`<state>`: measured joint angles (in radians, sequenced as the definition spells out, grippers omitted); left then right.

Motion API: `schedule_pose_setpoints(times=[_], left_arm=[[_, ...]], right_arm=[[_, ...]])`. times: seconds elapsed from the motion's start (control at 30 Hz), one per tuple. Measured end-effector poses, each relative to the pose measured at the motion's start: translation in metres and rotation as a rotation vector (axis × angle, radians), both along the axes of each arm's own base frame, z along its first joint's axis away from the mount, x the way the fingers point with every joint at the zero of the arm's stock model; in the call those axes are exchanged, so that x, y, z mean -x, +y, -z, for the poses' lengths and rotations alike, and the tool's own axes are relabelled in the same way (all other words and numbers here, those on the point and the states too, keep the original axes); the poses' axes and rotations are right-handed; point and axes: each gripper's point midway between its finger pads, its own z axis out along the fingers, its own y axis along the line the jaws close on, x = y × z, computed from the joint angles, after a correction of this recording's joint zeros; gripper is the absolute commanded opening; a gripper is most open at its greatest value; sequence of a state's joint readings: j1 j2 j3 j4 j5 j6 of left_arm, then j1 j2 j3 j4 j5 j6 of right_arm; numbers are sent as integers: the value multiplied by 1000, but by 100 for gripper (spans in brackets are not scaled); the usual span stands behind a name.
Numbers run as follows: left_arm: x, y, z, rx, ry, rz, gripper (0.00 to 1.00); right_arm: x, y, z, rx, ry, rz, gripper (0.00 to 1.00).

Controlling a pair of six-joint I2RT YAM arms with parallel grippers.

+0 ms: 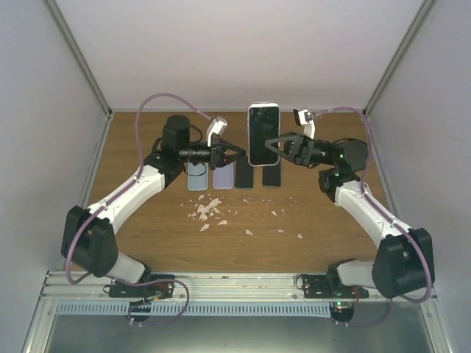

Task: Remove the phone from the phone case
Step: Remove the phone case from the phone.

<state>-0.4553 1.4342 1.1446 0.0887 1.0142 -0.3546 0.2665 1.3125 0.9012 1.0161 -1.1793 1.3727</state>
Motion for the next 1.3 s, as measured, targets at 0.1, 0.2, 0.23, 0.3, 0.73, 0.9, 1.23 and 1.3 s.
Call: schedule_pose_setpoints(times=[0.1, 0.2, 0.23, 0.3, 0.73, 0.9, 1.23, 1.3], left_arm=[[-24, 5, 29, -54, 83, -84, 11], [-31, 7, 46, -87, 136, -120, 11], [-32, 8, 47, -91, 143, -127, 13], [-33, 8, 47, -91, 147, -133, 22], [0, 34, -38, 107, -54, -41, 73], [28, 31, -80, 175, -166, 33, 76], [41, -2, -79, 177, -124, 90, 64], [37, -6, -76, 174, -109, 80, 59]], right_arm=[[17, 0, -10, -8, -54, -42, 0], [24, 0, -15, -16, -82, -55, 0], [25, 0, -15, -16, -86, -58, 0], [27, 1, -15, -12, -91, -66, 0], [15, 1, -12, 45, -148, -37, 0], [9, 2, -7, 55, -135, -23, 0], [4, 2, -9, 50, -139, -7, 1], [4, 2, -9, 50, -140, -7, 1]])
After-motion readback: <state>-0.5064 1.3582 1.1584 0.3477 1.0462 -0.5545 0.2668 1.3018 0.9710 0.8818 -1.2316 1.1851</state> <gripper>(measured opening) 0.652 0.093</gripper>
